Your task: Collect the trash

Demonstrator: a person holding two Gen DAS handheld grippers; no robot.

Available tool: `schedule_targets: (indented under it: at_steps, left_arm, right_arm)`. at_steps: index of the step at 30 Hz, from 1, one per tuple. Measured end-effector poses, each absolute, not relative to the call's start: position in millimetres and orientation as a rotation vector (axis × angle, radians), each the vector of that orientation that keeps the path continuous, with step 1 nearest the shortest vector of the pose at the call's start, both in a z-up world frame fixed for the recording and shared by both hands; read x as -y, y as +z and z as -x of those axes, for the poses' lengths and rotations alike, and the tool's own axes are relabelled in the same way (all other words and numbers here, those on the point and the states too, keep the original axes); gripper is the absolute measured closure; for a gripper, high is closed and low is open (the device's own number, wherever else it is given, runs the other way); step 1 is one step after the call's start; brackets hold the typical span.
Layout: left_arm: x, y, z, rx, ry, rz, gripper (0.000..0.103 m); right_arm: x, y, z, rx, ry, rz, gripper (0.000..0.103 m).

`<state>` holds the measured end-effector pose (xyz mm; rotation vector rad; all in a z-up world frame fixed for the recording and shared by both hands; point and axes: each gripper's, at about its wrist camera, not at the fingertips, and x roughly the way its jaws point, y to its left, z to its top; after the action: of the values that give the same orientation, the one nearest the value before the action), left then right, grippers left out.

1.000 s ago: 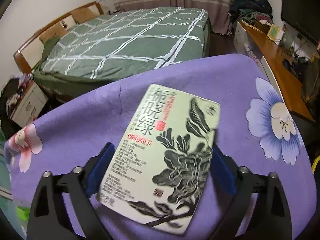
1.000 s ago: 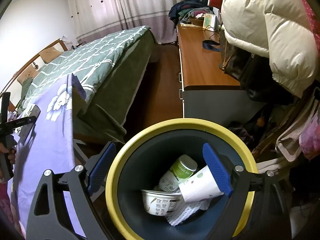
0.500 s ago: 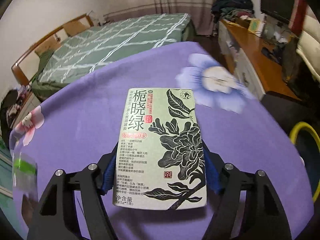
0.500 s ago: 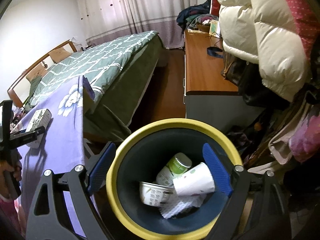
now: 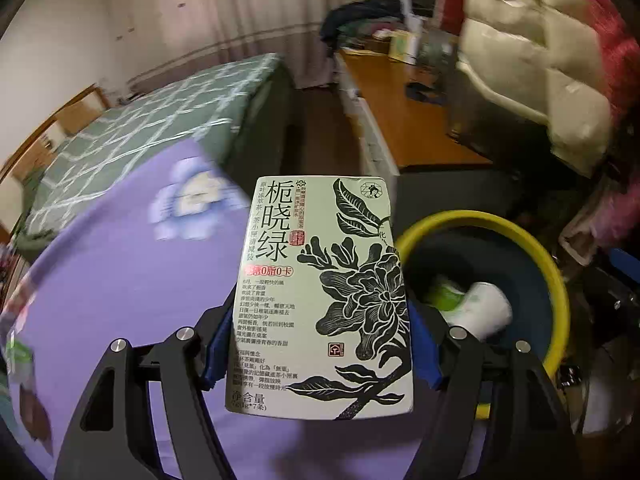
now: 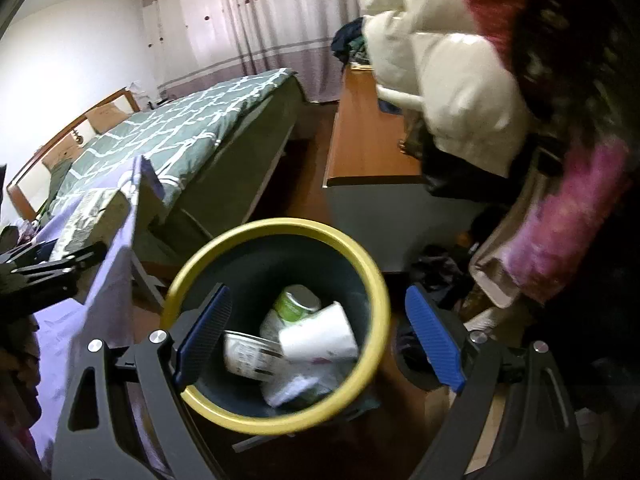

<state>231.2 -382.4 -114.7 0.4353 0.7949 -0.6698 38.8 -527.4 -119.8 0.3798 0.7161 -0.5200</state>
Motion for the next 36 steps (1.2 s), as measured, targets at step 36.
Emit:
schedule_targets:
  at_steps: [36]
  left_arm:
    - [199.4,-70.7,-221.6,-0.786,-0.400,-0.158,0.005]
  right_arm:
    - [456.8,-120.0,-85.7,-0.786,-0.307,-0.294,0.019]
